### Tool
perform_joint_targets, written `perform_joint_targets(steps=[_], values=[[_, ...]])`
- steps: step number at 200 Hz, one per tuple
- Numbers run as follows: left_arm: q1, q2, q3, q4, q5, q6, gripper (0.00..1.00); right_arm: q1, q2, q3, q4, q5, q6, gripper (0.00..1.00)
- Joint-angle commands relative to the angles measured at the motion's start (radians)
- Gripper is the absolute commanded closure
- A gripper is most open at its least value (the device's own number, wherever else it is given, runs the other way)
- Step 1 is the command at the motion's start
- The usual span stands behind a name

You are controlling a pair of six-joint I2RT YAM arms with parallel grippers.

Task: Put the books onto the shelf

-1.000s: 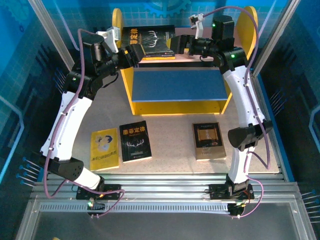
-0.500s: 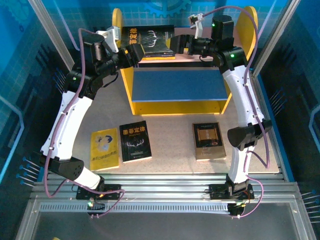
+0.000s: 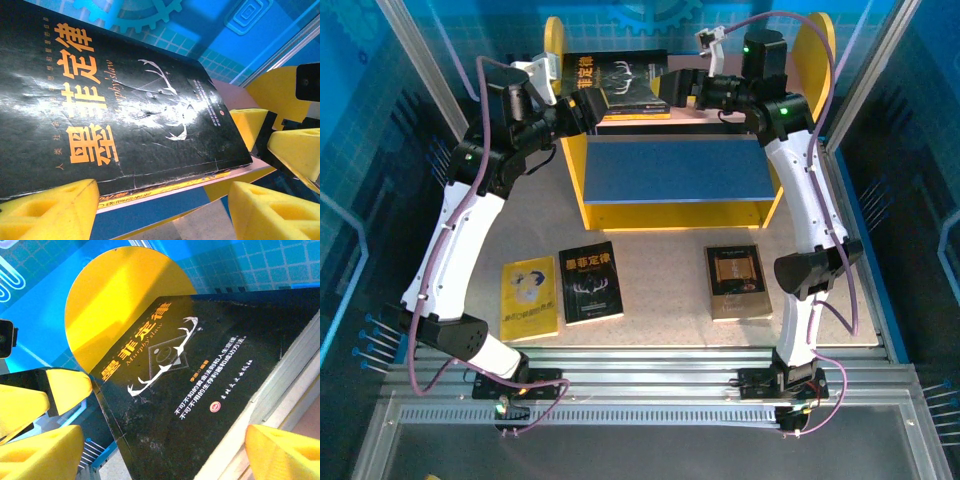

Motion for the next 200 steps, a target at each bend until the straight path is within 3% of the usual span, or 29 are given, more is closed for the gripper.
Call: perform_joint_targets(steps=[1,200], values=[[-0.005,-0.001,0.032,-0.019,-0.025,0.031,0.30,0.014,0.010,0.037,0.042,-0.035,0.009,0.15],[-0.004,0.011,0.039,-0.022,-0.024,0.038,0.30,0.014,0.052,0.068,0.044,-0.059,0.026,0.15]])
